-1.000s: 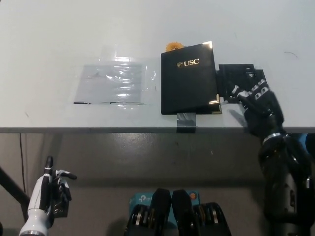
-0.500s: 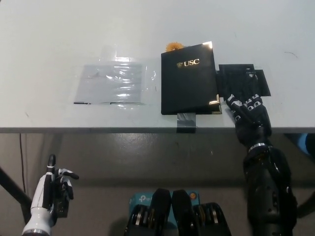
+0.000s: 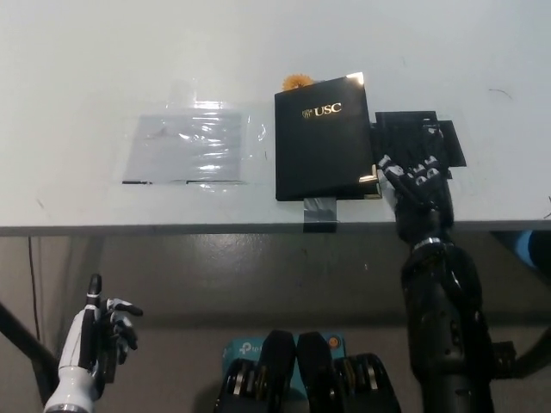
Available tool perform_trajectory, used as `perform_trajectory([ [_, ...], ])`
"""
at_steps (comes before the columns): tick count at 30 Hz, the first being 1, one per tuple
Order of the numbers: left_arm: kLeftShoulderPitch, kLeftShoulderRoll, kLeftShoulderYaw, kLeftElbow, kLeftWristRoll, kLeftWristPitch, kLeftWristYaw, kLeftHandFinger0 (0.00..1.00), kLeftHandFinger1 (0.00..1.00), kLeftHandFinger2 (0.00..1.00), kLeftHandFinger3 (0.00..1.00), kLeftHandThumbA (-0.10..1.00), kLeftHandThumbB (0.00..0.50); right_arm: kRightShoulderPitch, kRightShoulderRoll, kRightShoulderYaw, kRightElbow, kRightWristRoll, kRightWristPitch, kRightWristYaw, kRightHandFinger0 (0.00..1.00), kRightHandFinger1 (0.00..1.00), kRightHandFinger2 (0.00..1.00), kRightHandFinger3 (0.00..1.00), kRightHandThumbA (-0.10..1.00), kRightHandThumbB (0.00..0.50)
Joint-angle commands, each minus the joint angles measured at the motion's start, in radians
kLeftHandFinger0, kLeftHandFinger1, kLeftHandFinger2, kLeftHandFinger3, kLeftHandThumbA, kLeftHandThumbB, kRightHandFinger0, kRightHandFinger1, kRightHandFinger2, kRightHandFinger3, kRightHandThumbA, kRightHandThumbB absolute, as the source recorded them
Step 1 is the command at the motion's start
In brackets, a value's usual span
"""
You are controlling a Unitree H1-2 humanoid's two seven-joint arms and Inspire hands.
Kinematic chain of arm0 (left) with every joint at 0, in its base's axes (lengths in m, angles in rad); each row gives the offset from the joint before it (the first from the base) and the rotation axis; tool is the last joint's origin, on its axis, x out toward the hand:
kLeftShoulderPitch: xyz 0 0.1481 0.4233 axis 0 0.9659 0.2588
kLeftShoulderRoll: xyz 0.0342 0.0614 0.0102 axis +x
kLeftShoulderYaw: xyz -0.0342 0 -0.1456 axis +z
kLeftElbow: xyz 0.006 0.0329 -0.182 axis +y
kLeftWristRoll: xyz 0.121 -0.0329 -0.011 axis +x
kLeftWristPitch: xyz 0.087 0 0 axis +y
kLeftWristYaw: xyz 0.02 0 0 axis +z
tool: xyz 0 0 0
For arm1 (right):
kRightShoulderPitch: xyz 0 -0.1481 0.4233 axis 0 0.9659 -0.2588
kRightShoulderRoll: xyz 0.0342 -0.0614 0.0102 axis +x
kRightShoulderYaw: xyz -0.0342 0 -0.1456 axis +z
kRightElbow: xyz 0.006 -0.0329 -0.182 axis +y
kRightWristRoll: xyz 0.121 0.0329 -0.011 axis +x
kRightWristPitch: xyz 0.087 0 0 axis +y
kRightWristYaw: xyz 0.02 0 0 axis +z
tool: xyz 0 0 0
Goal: The robot uses its right hand to push the cover of the diary kept in the middle of the desk towards the left to open it
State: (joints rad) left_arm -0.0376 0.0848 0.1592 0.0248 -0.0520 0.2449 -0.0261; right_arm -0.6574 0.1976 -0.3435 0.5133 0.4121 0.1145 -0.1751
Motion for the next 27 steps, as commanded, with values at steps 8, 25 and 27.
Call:
perform_trajectory([
  [8, -0.007, 0.01, 0.003, -0.029, -0.005, -0.007, 0.009, 0.1, 0.18, 0.15, 0.33, 1.0, 0.431, -0.139, 0.078, 0.031, 0.032, -0.006, 0.024, -0.079, 1.0, 1.0, 1.0, 1.0, 1.0, 0.179],
  [25, -0.015, 0.009, -0.011, -0.021, 0.0, -0.016, 0.003, 0.08, 0.18, 0.14, 0.32, 1.0, 0.48, -0.058, 0.182, 0.104, 0.045, 0.042, -0.005, -0.126, 1.0, 1.0, 1.0, 1.0, 1.0, 0.151],
  [27, -0.018, 0.005, -0.016, -0.017, -0.002, -0.021, -0.001, 0.05, 0.16, 0.12, 0.31, 1.0, 0.493, -0.032, 0.182, 0.151, 0.059, 0.081, -0.029, -0.153, 1.0, 1.0, 1.0, 1.0, 1.0, 0.174],
])
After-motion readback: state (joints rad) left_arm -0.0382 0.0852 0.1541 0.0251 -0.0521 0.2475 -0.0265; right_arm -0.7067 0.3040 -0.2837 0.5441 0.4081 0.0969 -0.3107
